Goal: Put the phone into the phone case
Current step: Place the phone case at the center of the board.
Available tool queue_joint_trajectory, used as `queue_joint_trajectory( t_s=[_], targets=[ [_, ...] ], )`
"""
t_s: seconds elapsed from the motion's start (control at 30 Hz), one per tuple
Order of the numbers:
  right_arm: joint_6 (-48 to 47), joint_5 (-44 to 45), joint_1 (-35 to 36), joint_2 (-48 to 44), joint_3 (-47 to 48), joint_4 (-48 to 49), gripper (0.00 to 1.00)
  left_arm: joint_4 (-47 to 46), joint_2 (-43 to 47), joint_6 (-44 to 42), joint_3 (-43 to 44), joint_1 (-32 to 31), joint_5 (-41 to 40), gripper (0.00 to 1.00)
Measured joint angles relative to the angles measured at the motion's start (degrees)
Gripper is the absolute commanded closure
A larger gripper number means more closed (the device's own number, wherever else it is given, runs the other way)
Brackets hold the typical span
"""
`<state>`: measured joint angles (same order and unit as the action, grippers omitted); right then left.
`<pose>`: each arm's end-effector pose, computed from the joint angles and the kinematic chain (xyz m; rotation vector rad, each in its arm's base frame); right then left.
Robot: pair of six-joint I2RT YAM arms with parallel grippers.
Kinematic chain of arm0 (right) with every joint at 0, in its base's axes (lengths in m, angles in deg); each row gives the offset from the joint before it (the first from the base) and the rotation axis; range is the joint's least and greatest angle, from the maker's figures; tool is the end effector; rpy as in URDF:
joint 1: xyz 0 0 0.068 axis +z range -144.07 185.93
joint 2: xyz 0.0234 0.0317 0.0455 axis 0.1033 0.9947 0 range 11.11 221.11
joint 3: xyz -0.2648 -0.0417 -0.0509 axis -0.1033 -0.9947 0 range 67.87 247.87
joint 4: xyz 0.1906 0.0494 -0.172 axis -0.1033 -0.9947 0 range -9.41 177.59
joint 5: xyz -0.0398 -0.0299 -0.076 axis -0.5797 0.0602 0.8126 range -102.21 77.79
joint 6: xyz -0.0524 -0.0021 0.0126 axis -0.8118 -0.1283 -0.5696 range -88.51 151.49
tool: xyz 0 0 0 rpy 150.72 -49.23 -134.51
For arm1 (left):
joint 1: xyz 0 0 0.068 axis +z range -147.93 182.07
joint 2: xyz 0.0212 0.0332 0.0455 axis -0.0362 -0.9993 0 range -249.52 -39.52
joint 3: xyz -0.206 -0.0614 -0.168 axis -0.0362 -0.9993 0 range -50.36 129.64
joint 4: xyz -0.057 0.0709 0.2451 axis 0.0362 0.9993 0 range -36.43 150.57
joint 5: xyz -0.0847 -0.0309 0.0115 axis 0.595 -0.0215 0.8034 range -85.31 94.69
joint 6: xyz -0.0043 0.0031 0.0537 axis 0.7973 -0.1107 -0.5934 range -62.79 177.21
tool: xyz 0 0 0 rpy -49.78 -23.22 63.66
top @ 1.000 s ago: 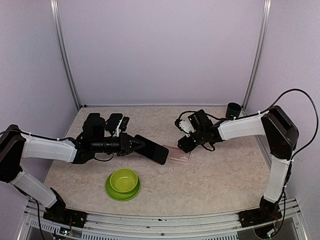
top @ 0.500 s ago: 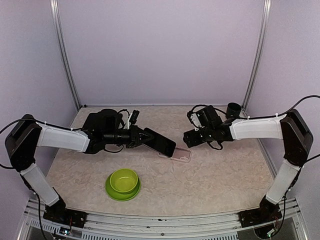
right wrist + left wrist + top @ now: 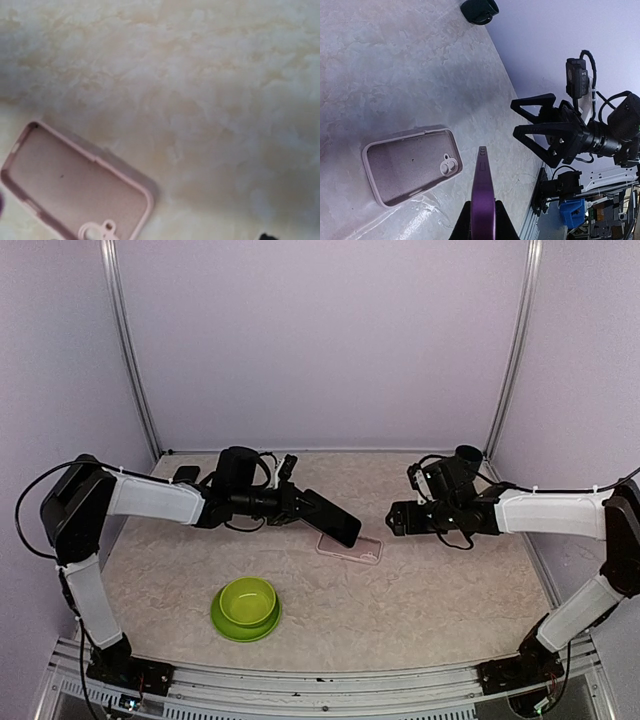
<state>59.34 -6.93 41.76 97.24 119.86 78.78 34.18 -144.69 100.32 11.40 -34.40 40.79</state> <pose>0.2602 0.1840 0.2145 -0.1170 2.3576 0.4497 0.3109 -0.2559 0.2017 0.3361 2.2154 -1.4600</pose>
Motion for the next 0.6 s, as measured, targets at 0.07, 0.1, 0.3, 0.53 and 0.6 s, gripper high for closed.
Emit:
queue_joint_trajectory(
  t_s=[0.07,0.1,0.3,0.53,0.6],
  targets=[
    [1.79,-1.25,-0.31,-1.44,-1.75,0.7,0.14,0.68,-1.49,0.04,1.27,0.02,0.28,1.0],
    [2.51,-1.88,-0.39,-1.97,-2.49,1.16,0.14,0.98,-2.16,0.09,1.7,0.02,0.5,1.0],
    [5.99,-4.85,-0.42,-3.1,-5.51,4.48,0.13,1.97,-5.4,0.57,4.37,0.02,1.07,1.0],
    [8.59,-8.76,-0.44,-2.97,-8.44,8.63,0.13,2.08,-8.66,1.4,7.65,-0.11,1.2,1.0],
    [9.38,-9.6,-0.44,-2.78,-9.07,9.86,0.13,2.12,-9.62,1.66,8.37,-0.2,1.18,1.0]
  ],
)
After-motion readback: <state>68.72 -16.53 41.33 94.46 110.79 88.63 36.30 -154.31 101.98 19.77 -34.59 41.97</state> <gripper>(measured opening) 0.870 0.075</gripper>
